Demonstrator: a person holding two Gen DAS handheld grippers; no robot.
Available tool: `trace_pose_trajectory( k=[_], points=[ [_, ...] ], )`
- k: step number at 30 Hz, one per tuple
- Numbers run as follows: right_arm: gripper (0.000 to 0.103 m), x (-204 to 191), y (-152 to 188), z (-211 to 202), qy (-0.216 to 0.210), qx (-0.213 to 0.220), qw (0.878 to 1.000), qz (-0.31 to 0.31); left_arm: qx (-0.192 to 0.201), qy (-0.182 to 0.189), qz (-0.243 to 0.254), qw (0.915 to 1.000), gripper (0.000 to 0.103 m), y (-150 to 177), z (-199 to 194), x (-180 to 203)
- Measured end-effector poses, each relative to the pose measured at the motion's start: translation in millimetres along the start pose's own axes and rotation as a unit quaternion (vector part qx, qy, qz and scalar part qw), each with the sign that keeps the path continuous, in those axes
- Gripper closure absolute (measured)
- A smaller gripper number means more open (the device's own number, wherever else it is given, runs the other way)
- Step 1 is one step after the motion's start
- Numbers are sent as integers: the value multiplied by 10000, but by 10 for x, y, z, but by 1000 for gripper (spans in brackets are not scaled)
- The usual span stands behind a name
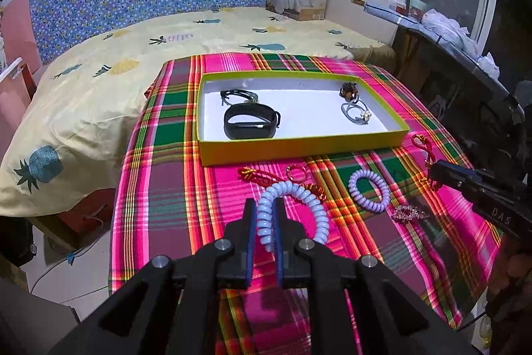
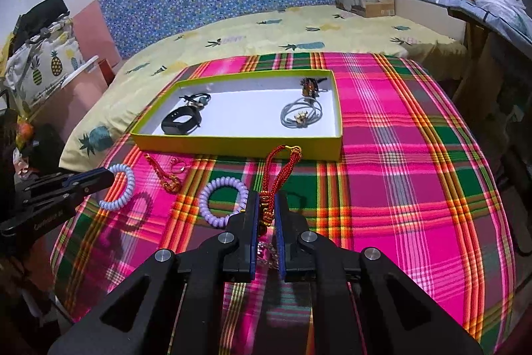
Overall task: Organize jewelry
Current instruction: 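Grasp and lift the white coiled bracelet with left tool while right tool lifts red tassel, then carry the white coil and red tassel into the yellow box while opening both tools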
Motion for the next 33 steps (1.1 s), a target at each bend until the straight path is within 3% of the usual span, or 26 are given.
trace_pose_trajectory(
  k=[17,33],
  points=[
    [94,-24,-252,83,13,92,9996,-259,129,-44,-49,9999,93,-326,93,-85],
    [94,242,-597,382,92,55,9996,-279,146,6,33,9999,93,-796,419,-29]
  ],
)
Point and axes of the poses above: each gripper's, at about its wrist camera, not at the fingertips, and z roughly the way its jaws point, x to its right, y to its underside, the point moved 8 cm from there along z, roughly the way its jaws point, and after that the axes turned 4 degrees about -y, right-handed, at the moved point
